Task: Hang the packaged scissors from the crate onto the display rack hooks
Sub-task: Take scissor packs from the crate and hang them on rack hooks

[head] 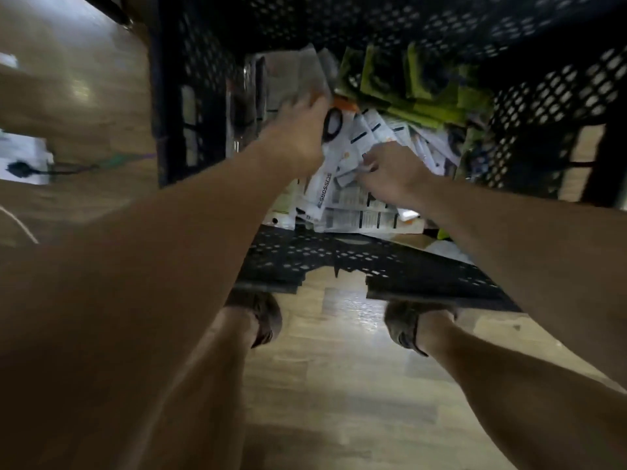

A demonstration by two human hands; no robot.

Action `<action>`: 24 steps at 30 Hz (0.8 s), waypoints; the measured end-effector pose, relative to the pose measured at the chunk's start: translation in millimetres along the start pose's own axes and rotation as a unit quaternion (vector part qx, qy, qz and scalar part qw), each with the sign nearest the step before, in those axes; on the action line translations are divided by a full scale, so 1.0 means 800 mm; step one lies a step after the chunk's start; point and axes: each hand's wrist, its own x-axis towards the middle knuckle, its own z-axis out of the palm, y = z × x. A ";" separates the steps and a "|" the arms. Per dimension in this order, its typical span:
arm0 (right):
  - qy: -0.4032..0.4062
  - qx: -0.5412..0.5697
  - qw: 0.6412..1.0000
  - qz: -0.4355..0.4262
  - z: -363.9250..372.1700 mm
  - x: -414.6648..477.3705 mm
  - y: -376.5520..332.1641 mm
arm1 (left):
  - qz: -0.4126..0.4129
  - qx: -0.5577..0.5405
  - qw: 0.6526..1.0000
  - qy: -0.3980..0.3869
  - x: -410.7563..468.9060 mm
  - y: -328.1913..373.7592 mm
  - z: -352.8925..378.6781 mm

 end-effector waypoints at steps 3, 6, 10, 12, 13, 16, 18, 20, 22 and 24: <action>0.089 0.038 0.994 -0.042 0.049 0.033 0.002 | 0.040 0.019 0.999 0.029 0.059 -0.013 0.023; 0.130 0.140 0.981 -0.022 0.070 0.048 0.001 | 0.065 0.011 0.997 0.038 0.076 -0.019 0.026; 0.117 0.192 0.974 0.004 0.051 0.020 -0.004 | 0.068 0.041 0.995 0.058 0.046 -0.023 0.009; 0.127 0.182 0.975 -0.008 0.028 -0.010 -0.005 | 0.058 0.111 0.990 0.068 0.016 -0.020 -0.011; 0.132 0.173 0.976 -0.015 0.012 -0.031 -0.006 | 0.065 0.125 0.988 0.061 -0.002 -0.014 -0.025; 0.149 0.178 0.972 -0.030 -0.042 -0.114 -0.008 | 0.100 0.055 0.993 0.022 -0.076 0.007 -0.076; 0.157 0.228 0.961 0.000 -0.085 -0.192 -0.021 | 0.073 -0.048 0.996 0.014 -0.141 0.022 -0.120; 0.173 0.312 0.932 0.061 -0.133 -0.284 -0.040 | 0.003 -0.167 0.985 0.045 -0.221 0.048 -0.179; 0.189 0.437 0.871 0.118 -0.185 -0.387 -0.065 | -0.074 -0.324 0.938 0.098 -0.306 0.078 -0.252; 0.175 0.537 0.815 0.127 -0.236 -0.487 -0.096 | -0.116 -0.471 0.865 0.127 -0.393 0.102 -0.328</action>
